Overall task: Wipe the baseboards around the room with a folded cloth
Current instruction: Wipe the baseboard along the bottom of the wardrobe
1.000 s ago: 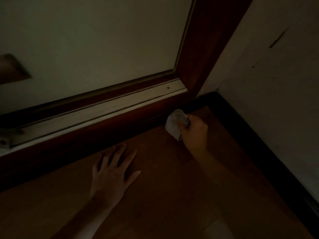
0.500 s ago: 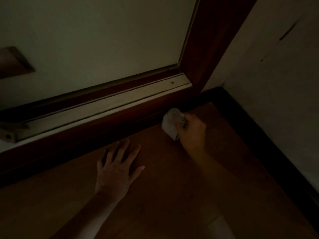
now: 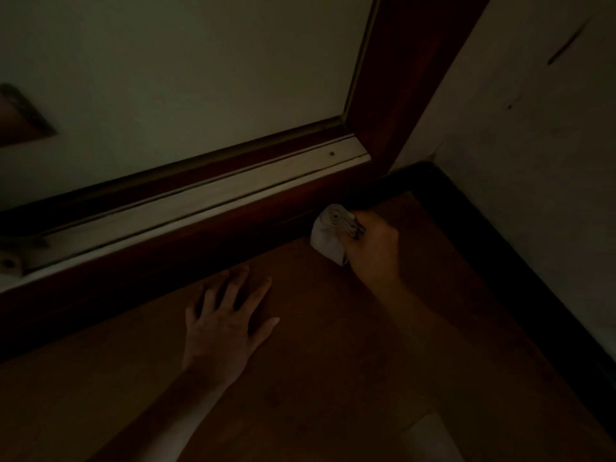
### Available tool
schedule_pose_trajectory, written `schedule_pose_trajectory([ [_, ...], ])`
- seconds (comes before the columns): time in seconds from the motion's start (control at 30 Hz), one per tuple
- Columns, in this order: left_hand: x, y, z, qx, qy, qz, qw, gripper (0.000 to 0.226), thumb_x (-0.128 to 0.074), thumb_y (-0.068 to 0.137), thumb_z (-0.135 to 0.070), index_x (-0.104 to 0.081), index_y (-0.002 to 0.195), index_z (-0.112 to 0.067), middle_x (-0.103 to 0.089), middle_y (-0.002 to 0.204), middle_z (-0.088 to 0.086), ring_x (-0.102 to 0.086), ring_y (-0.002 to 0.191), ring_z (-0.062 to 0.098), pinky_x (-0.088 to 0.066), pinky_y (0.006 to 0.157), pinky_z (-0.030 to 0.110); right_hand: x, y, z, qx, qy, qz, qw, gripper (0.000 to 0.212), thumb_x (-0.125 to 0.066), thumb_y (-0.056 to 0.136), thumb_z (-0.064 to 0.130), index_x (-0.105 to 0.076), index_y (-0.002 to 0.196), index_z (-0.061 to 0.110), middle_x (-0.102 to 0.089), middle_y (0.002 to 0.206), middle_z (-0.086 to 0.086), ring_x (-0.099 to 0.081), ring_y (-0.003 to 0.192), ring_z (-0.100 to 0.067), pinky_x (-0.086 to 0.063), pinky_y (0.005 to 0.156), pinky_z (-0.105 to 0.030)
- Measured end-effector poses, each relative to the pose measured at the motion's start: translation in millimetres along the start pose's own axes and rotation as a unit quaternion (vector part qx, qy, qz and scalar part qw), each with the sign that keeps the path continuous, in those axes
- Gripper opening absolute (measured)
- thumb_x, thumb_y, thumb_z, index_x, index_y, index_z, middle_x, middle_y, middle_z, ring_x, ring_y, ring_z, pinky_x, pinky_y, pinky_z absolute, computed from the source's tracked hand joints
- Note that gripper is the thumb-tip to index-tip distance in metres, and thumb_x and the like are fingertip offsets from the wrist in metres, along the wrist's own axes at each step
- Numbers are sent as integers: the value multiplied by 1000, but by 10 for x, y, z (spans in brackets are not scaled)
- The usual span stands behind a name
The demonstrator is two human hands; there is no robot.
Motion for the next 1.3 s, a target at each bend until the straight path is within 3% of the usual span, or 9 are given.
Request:
schedule_pose_trajectory([
  [0.17,-14,-5,0,-3,-14,-10,1000,70,-23,93,-75,-40,152,-40,-35,159,0,-35,141,33,-41,99,61,256,241,-343,-65,-28,-28,997,11,-68,92,17,-64,83,13,-60,82,-4,-56,74,-13,-41,63,-23],
  [0.33,-9,2,-15,-10,-15,-15,1000,69,-25,93,-73,-41,151,-38,-35,159,2,-34,142,33,-37,104,61,519,424,-613,-128,-37,-116,984,13,-65,95,18,-60,83,17,-58,80,-6,-55,71,-16,-42,60,-26],
  [0.43,-4,4,-13,-8,-13,-15,1000,69,-26,93,-73,-42,151,-38,-35,159,2,-32,142,33,-38,102,61,559,445,-674,-169,-32,-151,973,18,-61,98,18,-64,83,7,-61,80,-9,-55,70,-16,-44,59,-27],
  [0.57,-7,2,-12,-7,-15,-9,1000,70,-24,94,-74,-42,151,-38,-36,158,2,-35,141,34,-40,101,61,473,377,-605,-107,-24,-99,989,20,-66,95,20,-65,82,5,-62,79,-8,-57,70,-16,-42,57,-22],
  [0.67,-3,7,-19,-1,-10,0,1000,71,-21,94,-75,-39,152,-40,-34,160,1,-35,142,34,-40,101,61,509,378,-588,-127,-24,-126,983,17,-64,96,18,-66,83,6,-58,78,-5,-54,69,-15,-37,55,-20],
  [0.87,3,-3,-11,5,1,6,1000,70,-20,93,-75,-36,153,-42,-33,160,0,-30,142,31,-40,101,59,390,316,-537,-90,-23,-108,990,19,-72,91,19,-67,81,3,-65,81,-10,-60,73,-18,-50,63,-28],
  [0.97,-8,-4,-8,2,3,6,1000,70,-19,94,-76,-33,154,-43,-31,160,0,-30,142,32,-39,103,58,372,242,-446,-113,-27,-131,984,20,-69,91,17,-64,76,5,-62,77,-7,-59,70,-18,-47,59,-30],
  [1.13,64,92,-56,-29,19,-10,999,67,-26,93,-71,-51,144,-35,-48,145,5,-54,120,33,-49,87,55,74,21,-136,-80,-2,-18,997,19,-74,89,24,-61,79,14,-60,80,0,-55,68,-8,-39,56,-18],
  [1.3,11,236,-113,-82,9,-19,996,67,-25,95,-73,-45,149,-38,-39,156,2,-40,136,30,-44,98,58,418,207,-545,-204,-7,-163,965,44,-72,90,27,-45,58,15,-55,64,-3,-45,54,-7,-33,49,-20],
])
Point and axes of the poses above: each hand's wrist, its own y-axis towards the middle knuckle, its own x-axis out of the back of the hand, z = x × y, the point moved 5 cm from there along y, towards the middle knuckle
